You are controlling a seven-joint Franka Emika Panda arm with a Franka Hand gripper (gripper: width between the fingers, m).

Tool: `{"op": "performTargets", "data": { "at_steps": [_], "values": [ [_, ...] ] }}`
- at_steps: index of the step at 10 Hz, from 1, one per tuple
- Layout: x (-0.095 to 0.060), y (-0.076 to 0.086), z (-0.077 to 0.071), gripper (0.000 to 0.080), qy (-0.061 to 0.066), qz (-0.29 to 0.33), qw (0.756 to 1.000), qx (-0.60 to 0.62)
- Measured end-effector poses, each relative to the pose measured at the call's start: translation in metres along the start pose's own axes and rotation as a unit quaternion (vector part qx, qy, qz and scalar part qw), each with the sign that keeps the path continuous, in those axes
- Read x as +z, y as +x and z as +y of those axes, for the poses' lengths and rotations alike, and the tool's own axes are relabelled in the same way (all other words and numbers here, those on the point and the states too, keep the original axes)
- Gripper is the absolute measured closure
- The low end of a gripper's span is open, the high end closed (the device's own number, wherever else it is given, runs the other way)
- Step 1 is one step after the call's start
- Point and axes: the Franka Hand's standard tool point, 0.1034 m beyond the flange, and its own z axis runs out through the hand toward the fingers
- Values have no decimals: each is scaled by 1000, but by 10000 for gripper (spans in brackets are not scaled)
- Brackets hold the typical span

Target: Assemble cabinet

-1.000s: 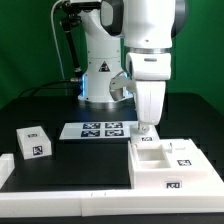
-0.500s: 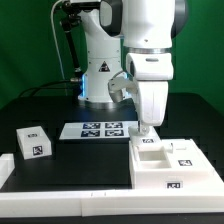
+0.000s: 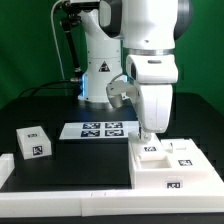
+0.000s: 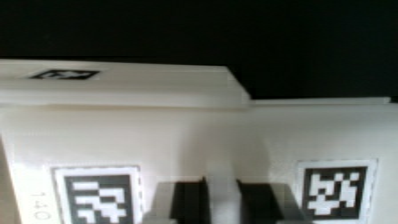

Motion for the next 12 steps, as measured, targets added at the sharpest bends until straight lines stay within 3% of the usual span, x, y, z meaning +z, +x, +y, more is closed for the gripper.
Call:
{"op": "performTargets", "data": {
  "at_steps": [2,7,11,12],
  "values": [
    [0,0,11,731,-1,0,1000,2],
    [0,0,11,731,-1,0,1000,2],
    [0,-2,53,731,1,-1,1000,6],
    [1,-2,52,731,15,-5,1000,6]
  ]
}}
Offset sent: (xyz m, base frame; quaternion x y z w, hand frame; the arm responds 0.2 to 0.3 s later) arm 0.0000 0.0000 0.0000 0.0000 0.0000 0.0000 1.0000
